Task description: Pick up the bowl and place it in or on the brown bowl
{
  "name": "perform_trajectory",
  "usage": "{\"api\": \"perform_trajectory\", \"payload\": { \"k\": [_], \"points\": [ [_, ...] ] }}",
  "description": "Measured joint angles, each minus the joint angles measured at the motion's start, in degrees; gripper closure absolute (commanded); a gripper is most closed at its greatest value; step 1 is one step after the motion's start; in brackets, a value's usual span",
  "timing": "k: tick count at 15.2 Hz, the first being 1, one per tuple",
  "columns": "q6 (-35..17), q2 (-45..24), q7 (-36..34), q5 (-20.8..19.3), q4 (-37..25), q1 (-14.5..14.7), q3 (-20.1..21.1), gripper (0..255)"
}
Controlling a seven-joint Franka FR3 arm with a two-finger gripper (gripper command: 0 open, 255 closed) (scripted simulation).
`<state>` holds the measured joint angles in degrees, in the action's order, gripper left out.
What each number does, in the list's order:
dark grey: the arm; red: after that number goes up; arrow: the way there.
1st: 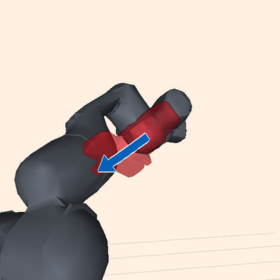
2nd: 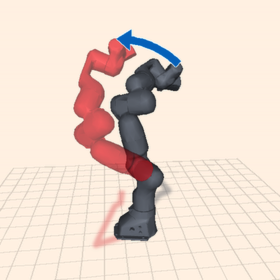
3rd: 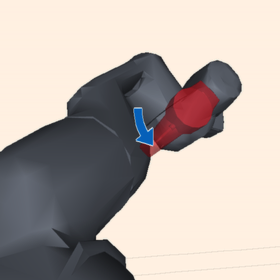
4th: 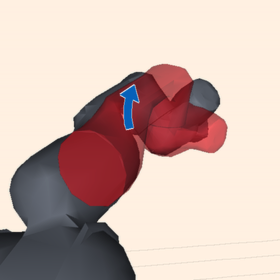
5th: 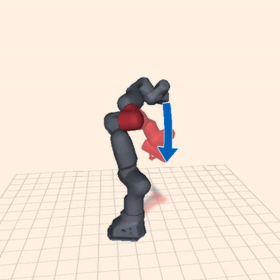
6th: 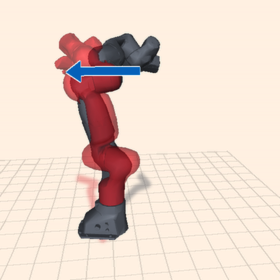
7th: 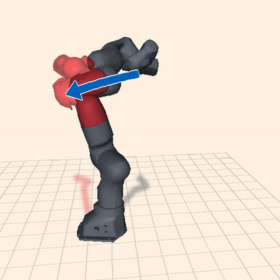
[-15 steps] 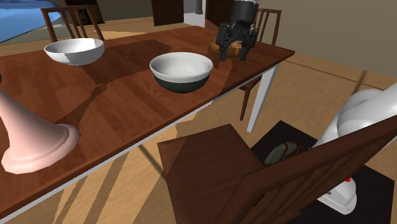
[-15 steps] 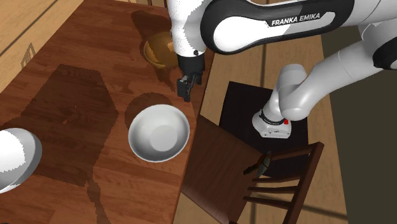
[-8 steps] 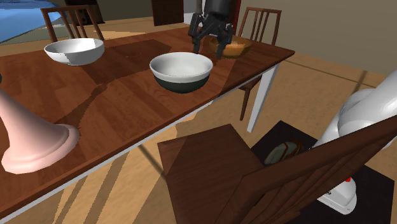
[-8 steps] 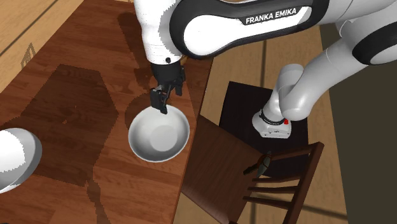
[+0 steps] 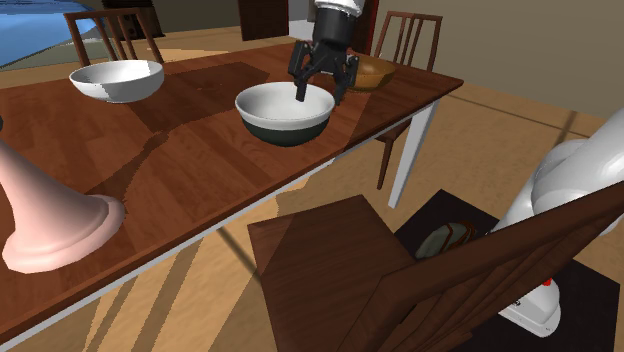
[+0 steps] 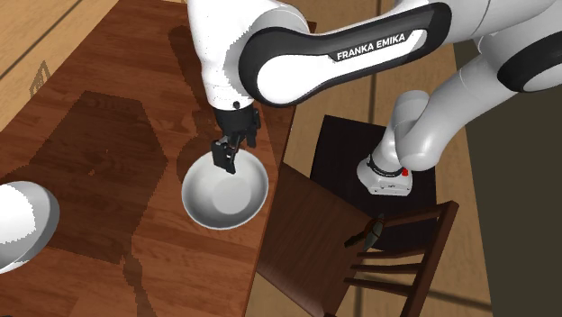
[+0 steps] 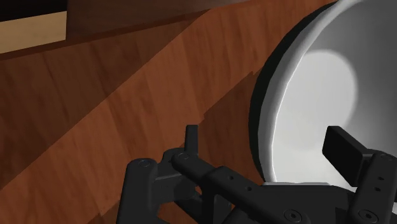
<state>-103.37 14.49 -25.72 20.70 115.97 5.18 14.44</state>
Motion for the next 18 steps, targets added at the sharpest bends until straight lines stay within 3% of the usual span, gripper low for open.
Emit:
{"api": "perform_trajectory", "payload": {
  "k": [6,7,18],
  "points": [
    [-0.6,0.0,0.1,0.1,0.6,0.0,0.1,0],
    [-0.6,0.0,0.1,0.1,0.6,0.0,0.1,255],
    [-0.2,0.1,0.0,0.0,0.3,0.0,0.0,255]
  ]
}}
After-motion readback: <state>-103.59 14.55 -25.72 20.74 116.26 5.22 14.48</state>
